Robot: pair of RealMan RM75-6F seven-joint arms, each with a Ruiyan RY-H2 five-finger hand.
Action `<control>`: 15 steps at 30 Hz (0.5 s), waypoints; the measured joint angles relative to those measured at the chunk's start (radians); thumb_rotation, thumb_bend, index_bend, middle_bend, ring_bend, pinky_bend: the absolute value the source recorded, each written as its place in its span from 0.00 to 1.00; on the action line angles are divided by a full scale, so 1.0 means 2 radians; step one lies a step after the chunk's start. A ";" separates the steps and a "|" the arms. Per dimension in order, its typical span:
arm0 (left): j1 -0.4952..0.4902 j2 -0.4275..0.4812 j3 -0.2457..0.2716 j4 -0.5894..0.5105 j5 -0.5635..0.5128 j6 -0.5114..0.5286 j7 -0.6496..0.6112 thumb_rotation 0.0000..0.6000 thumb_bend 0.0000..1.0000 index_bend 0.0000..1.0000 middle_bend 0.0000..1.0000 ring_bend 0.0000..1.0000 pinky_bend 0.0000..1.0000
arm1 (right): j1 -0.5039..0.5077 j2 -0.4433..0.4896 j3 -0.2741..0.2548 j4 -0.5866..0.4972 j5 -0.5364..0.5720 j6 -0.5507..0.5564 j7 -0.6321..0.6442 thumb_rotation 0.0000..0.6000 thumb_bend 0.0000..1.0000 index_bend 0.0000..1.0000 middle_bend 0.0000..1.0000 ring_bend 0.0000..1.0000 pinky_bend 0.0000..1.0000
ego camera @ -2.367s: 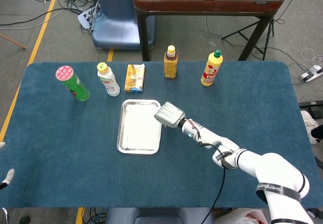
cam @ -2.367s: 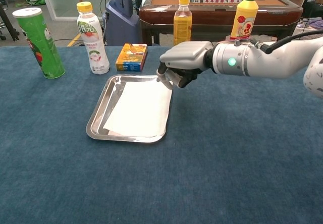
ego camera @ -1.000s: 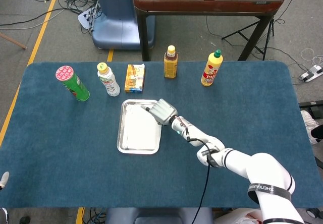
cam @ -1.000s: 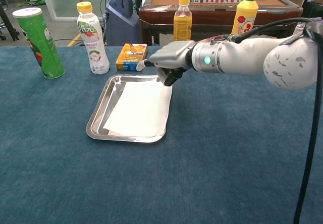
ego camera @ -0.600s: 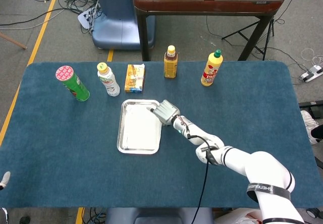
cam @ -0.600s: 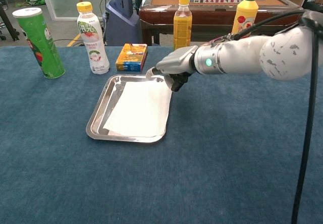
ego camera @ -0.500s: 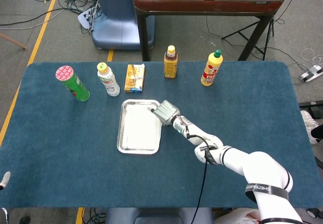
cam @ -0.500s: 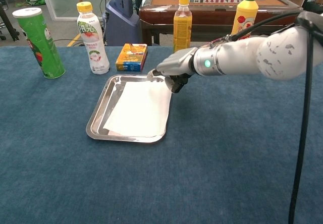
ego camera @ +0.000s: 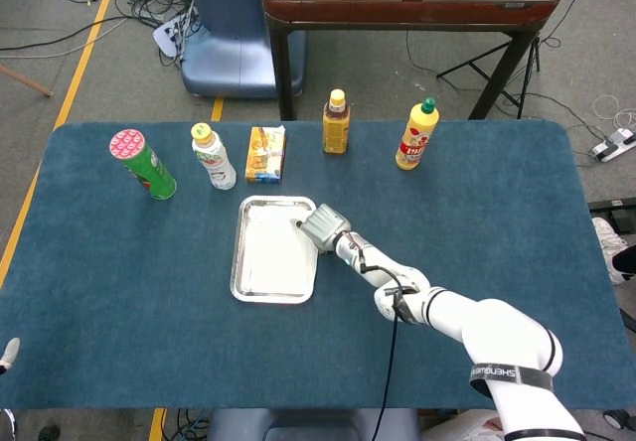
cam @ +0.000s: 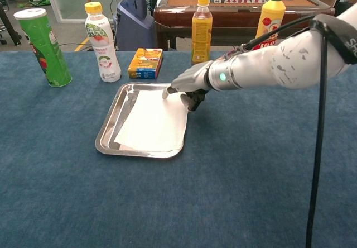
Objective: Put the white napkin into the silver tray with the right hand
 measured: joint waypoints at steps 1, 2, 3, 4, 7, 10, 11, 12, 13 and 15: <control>0.000 0.000 0.000 0.000 0.000 0.000 0.000 1.00 0.27 0.17 0.10 0.12 0.02 | 0.001 -0.001 -0.002 0.001 0.003 0.000 -0.001 0.73 1.00 0.07 1.00 0.98 1.00; 0.000 0.000 0.000 0.001 0.000 0.000 0.000 1.00 0.27 0.17 0.10 0.12 0.02 | 0.003 -0.003 -0.004 0.003 0.006 0.001 -0.002 0.73 1.00 0.07 1.00 0.98 1.00; 0.000 0.000 0.000 0.001 -0.001 0.000 -0.001 1.00 0.27 0.17 0.10 0.12 0.02 | 0.004 -0.004 -0.005 0.004 0.009 0.001 -0.002 0.73 1.00 0.07 1.00 0.98 1.00; 0.000 0.000 0.000 0.002 -0.001 0.000 -0.001 1.00 0.27 0.17 0.10 0.12 0.02 | 0.005 -0.006 -0.006 0.006 0.011 0.001 -0.002 0.73 1.00 0.07 1.00 0.98 1.00; 0.001 -0.001 0.000 0.003 -0.001 0.000 -0.002 1.00 0.27 0.17 0.10 0.12 0.02 | 0.008 -0.011 -0.011 0.012 0.018 0.003 -0.003 0.73 1.00 0.07 1.00 0.98 1.00; 0.002 -0.001 0.000 0.004 -0.003 0.000 -0.004 1.00 0.27 0.17 0.10 0.12 0.02 | 0.011 -0.016 -0.013 0.019 0.022 0.004 -0.004 0.73 1.00 0.07 1.00 0.98 1.00; 0.002 -0.001 0.000 0.004 -0.003 0.000 -0.004 1.00 0.27 0.17 0.10 0.12 0.02 | 0.013 -0.019 -0.013 0.021 0.024 0.005 -0.004 0.73 1.00 0.07 1.00 0.98 1.00; 0.002 -0.001 -0.001 0.005 -0.003 0.001 -0.005 1.00 0.27 0.17 0.10 0.12 0.02 | 0.014 -0.020 -0.014 0.023 0.025 0.005 -0.004 0.73 1.00 0.07 1.00 0.98 1.00; 0.002 -0.001 -0.001 0.005 -0.003 0.001 -0.005 1.00 0.27 0.17 0.10 0.12 0.02 | 0.015 -0.021 -0.014 0.025 0.026 0.005 -0.004 0.73 1.00 0.07 1.00 0.98 1.00; 0.003 -0.001 -0.001 0.006 -0.004 0.001 -0.006 1.00 0.27 0.17 0.10 0.12 0.02 | 0.017 -0.025 -0.015 0.029 0.029 0.004 -0.004 0.73 1.00 0.07 1.00 0.98 1.00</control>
